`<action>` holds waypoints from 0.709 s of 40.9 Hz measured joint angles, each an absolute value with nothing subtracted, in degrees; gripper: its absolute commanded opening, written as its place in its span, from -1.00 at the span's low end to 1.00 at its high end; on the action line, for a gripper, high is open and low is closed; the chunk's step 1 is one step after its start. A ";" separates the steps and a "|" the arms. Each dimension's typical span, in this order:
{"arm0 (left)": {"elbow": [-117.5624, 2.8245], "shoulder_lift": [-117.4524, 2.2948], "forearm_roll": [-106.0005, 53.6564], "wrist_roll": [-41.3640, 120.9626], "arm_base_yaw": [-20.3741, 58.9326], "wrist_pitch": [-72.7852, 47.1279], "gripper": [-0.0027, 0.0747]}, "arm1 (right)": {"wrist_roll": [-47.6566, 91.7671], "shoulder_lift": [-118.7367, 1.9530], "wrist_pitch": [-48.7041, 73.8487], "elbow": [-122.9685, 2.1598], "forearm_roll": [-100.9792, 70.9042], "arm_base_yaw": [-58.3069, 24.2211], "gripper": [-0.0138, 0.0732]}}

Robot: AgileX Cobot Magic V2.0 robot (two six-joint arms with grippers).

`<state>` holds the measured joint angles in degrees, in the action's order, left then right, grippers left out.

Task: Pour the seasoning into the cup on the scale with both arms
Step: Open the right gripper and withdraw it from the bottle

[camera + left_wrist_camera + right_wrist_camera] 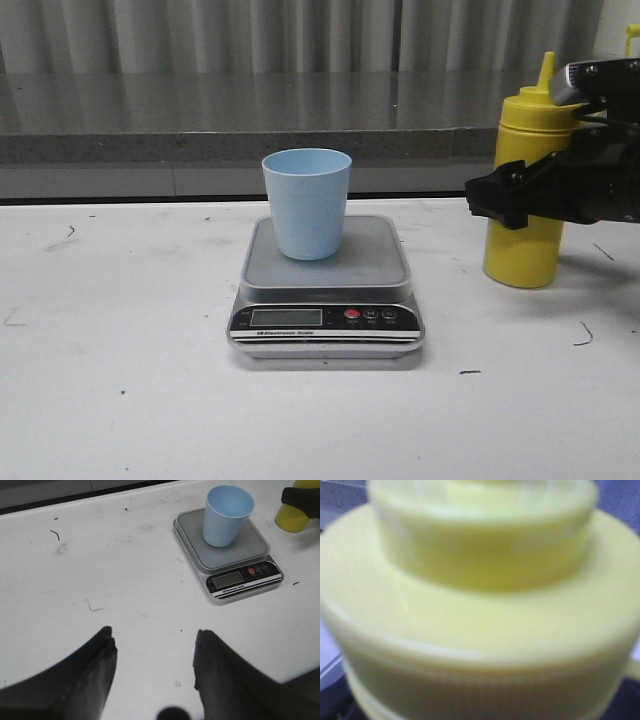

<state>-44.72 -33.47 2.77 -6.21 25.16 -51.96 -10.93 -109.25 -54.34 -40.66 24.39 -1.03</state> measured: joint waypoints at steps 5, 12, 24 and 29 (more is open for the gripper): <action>-44.72 -33.47 2.77 -6.21 25.16 -51.96 -0.01 | -10.93 -105.29 -52.23 -37.48 24.39 -1.03 0.84; -44.72 -33.47 2.77 -6.21 25.16 -51.96 -0.01 | -10.93 -98.48 -46.47 -32.55 22.99 -1.03 0.84; -44.72 -33.47 2.77 -6.21 25.16 -51.96 -0.01 | -21.04 -80.21 -15.98 -29.41 19.69 -4.47 0.84; -44.72 -33.47 2.77 -6.21 25.16 -51.96 -0.01 | -23.09 -72.75 -0.41 -30.55 19.39 -9.11 0.84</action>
